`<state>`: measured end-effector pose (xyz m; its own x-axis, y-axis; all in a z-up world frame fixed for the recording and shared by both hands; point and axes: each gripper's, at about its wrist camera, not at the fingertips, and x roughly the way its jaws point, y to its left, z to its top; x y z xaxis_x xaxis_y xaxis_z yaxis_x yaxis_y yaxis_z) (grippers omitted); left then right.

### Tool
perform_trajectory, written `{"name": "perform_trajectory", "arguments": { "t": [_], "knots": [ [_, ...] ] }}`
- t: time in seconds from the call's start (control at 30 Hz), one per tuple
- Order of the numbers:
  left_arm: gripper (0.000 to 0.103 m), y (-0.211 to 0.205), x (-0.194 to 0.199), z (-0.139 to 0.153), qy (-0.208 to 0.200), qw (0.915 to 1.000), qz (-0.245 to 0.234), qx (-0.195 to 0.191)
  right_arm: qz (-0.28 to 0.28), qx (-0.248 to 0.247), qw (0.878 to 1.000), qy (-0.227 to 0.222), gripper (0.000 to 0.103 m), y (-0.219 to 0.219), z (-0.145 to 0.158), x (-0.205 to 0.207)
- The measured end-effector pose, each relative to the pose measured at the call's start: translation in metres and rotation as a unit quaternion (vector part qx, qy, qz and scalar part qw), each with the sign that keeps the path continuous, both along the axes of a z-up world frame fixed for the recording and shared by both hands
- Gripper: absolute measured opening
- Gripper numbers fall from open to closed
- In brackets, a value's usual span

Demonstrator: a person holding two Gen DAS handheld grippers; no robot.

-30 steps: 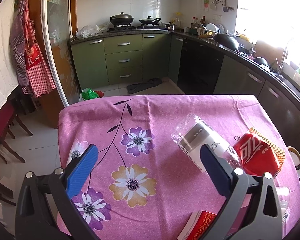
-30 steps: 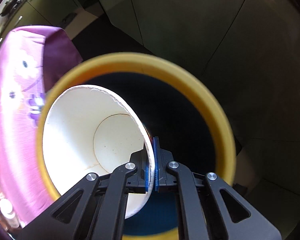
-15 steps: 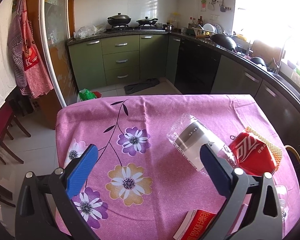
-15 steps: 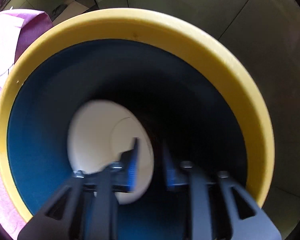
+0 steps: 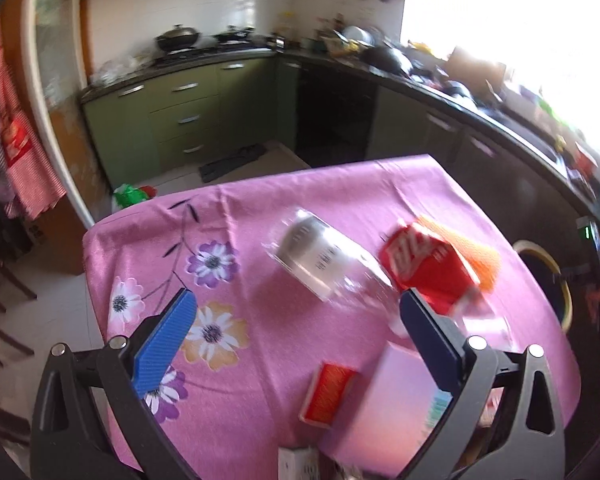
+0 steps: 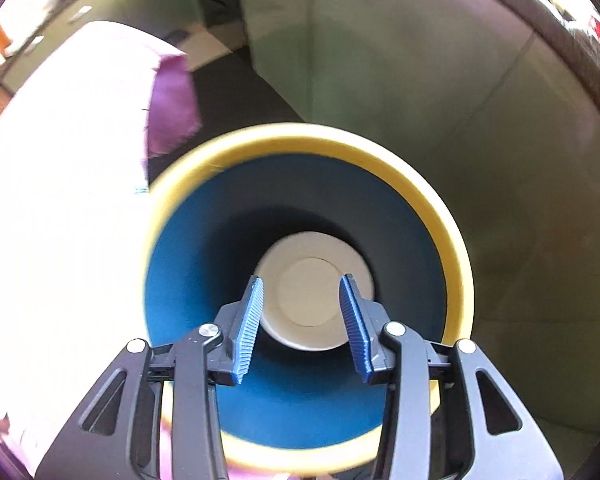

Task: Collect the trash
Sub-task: 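Carry the noodle cup over the yellow-rimmed bin and open the right tool, then grasp the pink barcode box with the left tool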

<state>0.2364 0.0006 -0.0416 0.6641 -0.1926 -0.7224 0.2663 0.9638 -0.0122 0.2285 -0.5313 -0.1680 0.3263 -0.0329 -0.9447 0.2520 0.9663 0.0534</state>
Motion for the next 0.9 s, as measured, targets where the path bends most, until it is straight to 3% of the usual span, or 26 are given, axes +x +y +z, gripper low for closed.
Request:
{"name": "perform_trajectory", "arguments": {
  "t": [0.17,0.37,0.6,0.77,0.83,0.9],
  "knots": [
    [0.097,-0.026,-0.032,-0.004,0.02,0.996,-0.082,0.028,0.036,0.007,0.999,-0.028,0.044,0.037,0.026,-0.025],
    [0.097,-0.039,-0.046,-0.02,0.008,0.9914,-0.098,0.086,0.065,0.016,0.997,-0.035,0.045,0.055,0.022,-0.042],
    [0.097,-0.049,-0.055,-0.023,0.01,0.983,-0.168,0.074,0.069,0.02,0.997,-0.027,0.047,0.058,0.013,-0.049],
    [0.097,-0.055,-0.057,-0.031,0.012,0.979,-0.185,0.085,0.067,0.022,0.997,-0.023,0.048,0.055,0.006,-0.05],
    [0.09,-0.054,-0.055,-0.034,0.021,0.9785,-0.188,0.082,0.069,0.023,0.997,-0.022,0.049,0.055,-0.003,-0.04],
    [0.076,-0.053,-0.052,-0.037,0.031,0.9785,-0.187,0.08,0.071,0.023,0.997,-0.021,0.049,0.055,-0.006,-0.035]
  ]
}}
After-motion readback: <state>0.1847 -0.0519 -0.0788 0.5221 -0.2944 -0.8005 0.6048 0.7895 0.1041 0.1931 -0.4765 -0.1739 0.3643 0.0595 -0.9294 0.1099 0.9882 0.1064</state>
